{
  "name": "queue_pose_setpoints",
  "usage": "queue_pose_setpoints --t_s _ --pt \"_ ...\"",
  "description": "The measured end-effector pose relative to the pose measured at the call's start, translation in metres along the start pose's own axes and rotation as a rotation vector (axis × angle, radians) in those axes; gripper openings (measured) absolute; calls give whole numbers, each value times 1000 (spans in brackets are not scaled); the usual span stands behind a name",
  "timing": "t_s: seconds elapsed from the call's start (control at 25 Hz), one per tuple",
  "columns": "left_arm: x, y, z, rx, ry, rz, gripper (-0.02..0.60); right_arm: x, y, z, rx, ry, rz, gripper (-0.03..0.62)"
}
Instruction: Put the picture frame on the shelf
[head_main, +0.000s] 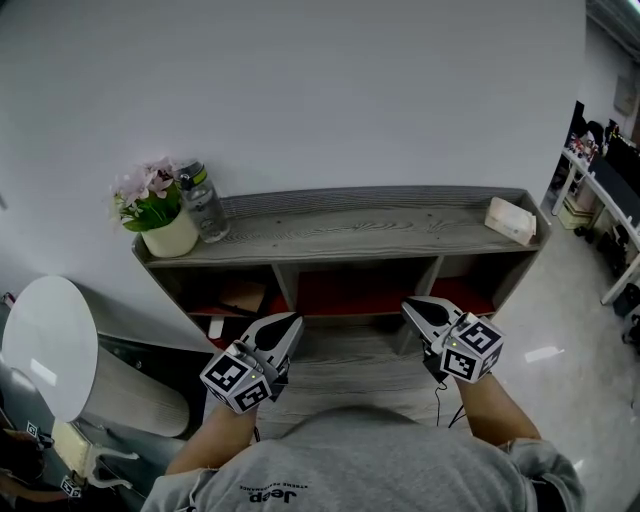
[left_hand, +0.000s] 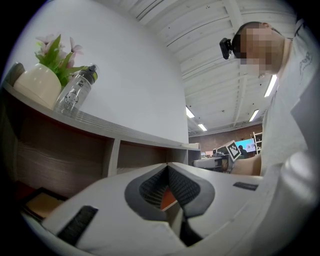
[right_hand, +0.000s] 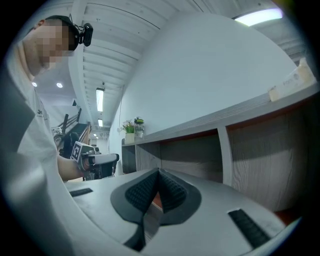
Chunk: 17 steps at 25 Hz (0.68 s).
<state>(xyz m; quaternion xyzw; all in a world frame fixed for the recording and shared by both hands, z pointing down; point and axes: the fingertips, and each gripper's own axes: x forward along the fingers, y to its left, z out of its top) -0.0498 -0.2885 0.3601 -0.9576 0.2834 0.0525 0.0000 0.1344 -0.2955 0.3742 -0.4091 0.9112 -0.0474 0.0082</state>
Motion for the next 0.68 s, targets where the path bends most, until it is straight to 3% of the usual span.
queue_pose_setpoints --t_s 0.68 --pt "1 -4 -5 -15 4 -8 8 -3 2 -5 2 2 2 5"
